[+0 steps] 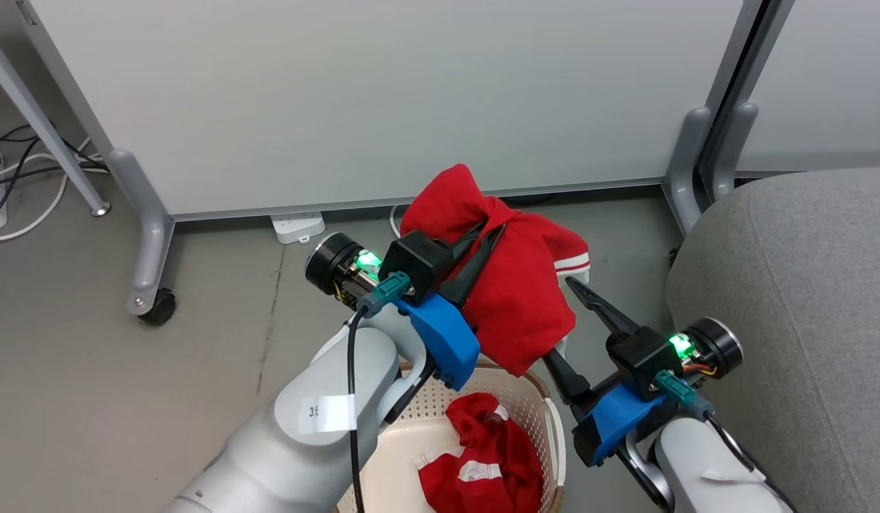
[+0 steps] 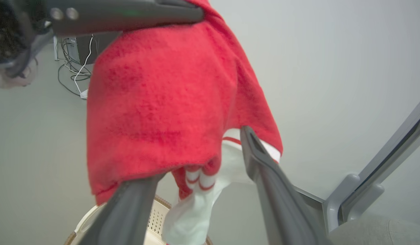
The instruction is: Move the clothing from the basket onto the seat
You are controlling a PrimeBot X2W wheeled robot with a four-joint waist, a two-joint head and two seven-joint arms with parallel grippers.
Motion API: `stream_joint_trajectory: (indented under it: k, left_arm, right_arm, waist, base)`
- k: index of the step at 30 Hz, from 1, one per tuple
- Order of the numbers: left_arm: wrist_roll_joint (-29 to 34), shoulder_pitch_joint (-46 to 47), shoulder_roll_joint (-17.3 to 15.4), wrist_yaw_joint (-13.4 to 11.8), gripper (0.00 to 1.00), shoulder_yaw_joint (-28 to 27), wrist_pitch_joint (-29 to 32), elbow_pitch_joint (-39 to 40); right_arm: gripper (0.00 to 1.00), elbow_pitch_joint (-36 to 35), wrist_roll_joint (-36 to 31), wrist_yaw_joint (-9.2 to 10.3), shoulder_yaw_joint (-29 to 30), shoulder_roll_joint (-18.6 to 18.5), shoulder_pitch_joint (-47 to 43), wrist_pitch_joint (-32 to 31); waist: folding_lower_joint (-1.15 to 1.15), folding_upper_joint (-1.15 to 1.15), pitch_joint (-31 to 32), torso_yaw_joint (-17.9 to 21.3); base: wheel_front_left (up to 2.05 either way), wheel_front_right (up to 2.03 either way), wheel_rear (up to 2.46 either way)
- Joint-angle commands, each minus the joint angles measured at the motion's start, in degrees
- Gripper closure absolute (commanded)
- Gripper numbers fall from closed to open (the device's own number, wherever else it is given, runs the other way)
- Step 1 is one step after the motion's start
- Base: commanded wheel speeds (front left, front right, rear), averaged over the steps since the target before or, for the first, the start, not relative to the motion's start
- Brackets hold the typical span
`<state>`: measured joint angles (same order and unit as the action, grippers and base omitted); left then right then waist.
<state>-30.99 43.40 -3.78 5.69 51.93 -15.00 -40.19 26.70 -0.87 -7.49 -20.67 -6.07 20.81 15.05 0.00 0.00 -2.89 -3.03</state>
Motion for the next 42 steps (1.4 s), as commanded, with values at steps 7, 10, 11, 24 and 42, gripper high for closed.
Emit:
stream_joint_trajectory:
  k: [7,10,11,24,42]
  left_arm:
    - [0.22,1.18,0.21,0.28,1.0,-0.01,-0.27,-0.17]
    - [0.26,1.19,0.29,0.39,1.0,-0.02,-0.27,-0.35]
    - [0.28,1.19,0.34,0.42,1.0,-0.06,-0.27,-0.42]
    - [0.79,1.18,0.59,0.62,1.0,-0.57,-0.27,-0.79]
    - [1.34,0.82,0.75,0.15,0.0,-1.56,-0.27,-1.53]
  right_arm:
    - [0.0,1.8,-0.02,-0.01,-0.51,0.28,3.86,0.2]
    - [1.0,1.35,0.42,-0.01,-0.43,0.59,4.35,0.2]
    - [1.0,1.25,0.51,-0.01,-0.39,0.63,4.44,0.2]
    - [1.0,0.91,0.15,-0.01,0.2,0.62,4.47,0.2]
    - [1.0,0.18,0.69,-0.01,2.02,0.41,3.2,0.2]
  waist:
    - [0.0,0.0,-0.79,-0.3]
    - [0.0,0.0,-0.95,-0.27]
    - [0.0,0.0,-0.96,-0.25]
    - [0.0,0.0,-1.11,-0.15]
    - [0.0,0.0,-1.8,-0.13]
  base:
    - [0.0,0.0,0.0]
    - [0.0,0.0,0.0]
    - [0.0,0.0,0.0]
    - [0.0,0.0,0.0]
    - [0.0,0.0,0.0]
